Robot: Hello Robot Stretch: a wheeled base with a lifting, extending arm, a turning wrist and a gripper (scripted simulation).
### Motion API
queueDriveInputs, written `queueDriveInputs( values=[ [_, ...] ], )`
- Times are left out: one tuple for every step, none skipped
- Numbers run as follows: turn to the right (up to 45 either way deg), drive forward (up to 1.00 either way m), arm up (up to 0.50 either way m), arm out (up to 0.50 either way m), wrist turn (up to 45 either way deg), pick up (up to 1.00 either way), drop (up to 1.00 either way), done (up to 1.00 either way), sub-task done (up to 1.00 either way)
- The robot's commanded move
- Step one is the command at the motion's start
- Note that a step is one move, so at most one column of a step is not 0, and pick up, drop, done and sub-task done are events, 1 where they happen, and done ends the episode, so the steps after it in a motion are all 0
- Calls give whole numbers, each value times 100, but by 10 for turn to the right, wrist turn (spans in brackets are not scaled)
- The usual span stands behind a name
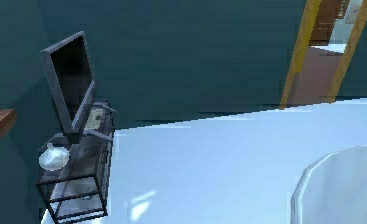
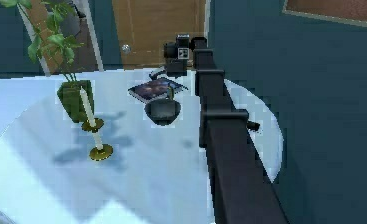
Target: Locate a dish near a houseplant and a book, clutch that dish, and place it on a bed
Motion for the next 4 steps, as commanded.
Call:
queueDriveInputs(
  values=[
    [0,0,-20,0,0,0,0,0,0],
    [0,0,0,0,0,100,0,0,0],
    [0,0,10,0,0,0,0,0,0],
    [0,0,10,0,0,0,0,0,0]
  ],
)
